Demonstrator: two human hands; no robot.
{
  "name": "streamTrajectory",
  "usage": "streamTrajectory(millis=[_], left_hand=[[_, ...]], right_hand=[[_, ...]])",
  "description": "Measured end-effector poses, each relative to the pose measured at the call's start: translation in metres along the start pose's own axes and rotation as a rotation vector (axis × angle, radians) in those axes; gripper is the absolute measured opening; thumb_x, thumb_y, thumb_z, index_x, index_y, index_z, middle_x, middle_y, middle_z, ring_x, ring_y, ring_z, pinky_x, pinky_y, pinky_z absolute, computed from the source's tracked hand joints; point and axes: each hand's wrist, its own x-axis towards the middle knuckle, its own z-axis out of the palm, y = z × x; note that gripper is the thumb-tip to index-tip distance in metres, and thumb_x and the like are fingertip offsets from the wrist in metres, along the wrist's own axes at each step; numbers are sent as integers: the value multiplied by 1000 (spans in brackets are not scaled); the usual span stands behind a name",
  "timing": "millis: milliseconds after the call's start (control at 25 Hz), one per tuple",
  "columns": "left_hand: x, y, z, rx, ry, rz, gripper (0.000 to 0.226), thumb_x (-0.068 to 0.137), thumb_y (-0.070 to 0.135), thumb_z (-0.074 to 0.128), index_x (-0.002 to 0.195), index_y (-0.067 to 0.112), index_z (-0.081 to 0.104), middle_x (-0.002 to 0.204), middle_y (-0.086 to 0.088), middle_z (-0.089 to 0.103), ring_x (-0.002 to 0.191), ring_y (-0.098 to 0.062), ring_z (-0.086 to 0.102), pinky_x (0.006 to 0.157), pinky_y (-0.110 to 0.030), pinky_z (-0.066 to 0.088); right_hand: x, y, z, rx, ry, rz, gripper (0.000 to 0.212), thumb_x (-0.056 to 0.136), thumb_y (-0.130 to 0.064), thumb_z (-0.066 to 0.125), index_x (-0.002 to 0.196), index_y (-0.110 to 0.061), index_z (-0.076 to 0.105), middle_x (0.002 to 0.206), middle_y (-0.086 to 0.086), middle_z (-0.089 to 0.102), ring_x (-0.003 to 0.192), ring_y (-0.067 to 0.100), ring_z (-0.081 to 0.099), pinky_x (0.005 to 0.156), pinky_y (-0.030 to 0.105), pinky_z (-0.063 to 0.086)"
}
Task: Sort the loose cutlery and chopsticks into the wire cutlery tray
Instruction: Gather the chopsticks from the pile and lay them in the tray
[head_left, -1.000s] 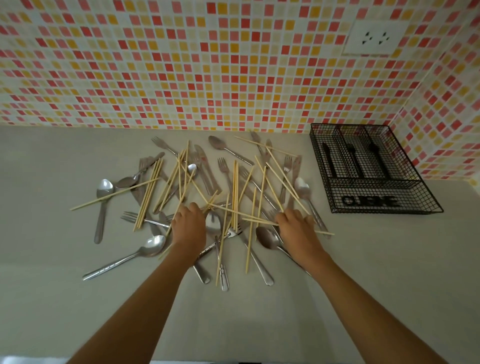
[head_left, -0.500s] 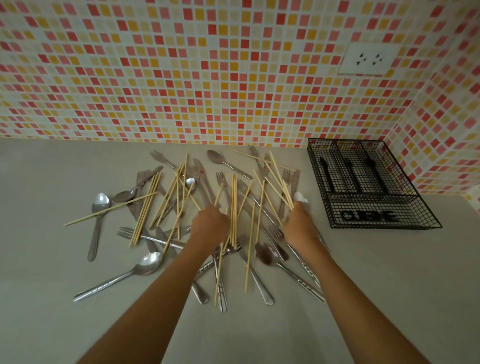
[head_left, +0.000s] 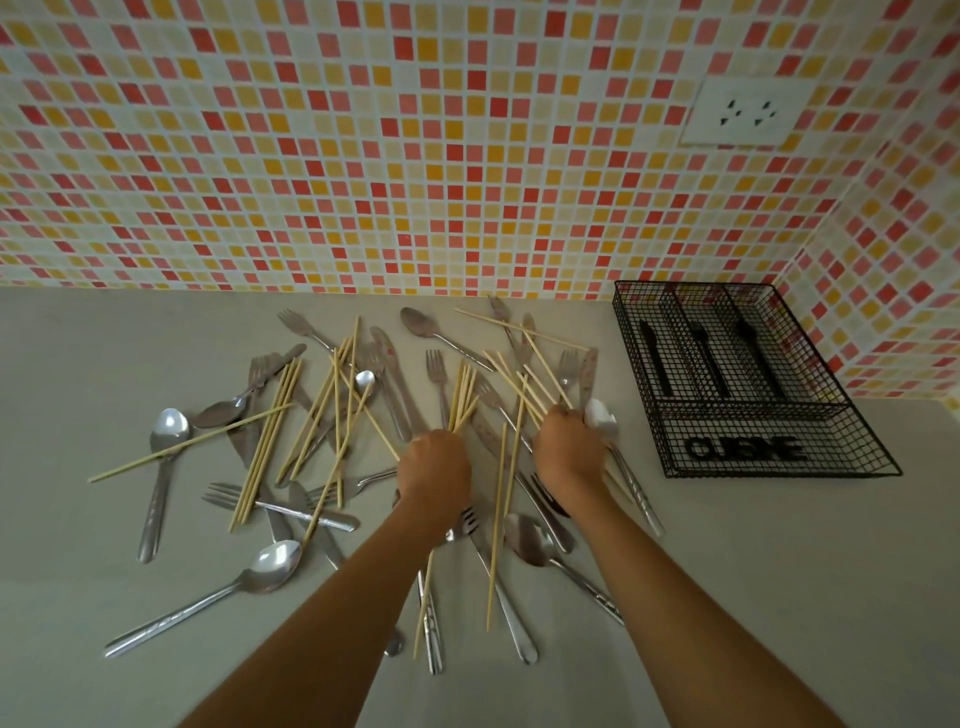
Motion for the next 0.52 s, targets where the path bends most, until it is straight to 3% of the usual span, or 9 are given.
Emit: streamTrajectory(millis=[160,240,360,520], left_hand=[[7,0,-1,140,-21,52,26,94,10,46,116,5,58,112,-11,64,104,-27,64,85,-35,52],[9,2,-6,115,-30,15,25,94,10,44,115,4,57,111,-11,65,105,-28,64,85,-35,51],[14,-2,-15,36,-15,3,24,94,11,41,114,4,52,111,-11,63,106,-32,62,83,-36,48],[25,-6,-22,-88,-41,62,27,93,4,43,118,-2,51,116,-17,57,102,-34,62,77,-31,46]], right_hand=[[7,0,-5,15,-38,18,25,97,-14,41,116,-2,52,110,13,66,100,29,64,74,36,51],[13,1,-14,95,-57,35,31,98,-18,36,123,-2,46,106,14,65,99,30,61,74,35,45],[21,10,-27,240,-61,53,40,99,-23,29,134,-5,36,97,15,65,87,32,62,72,35,48],[22,29,-42,312,-68,106,31,102,-18,29,125,-1,40,108,22,62,81,31,56,61,29,39]])
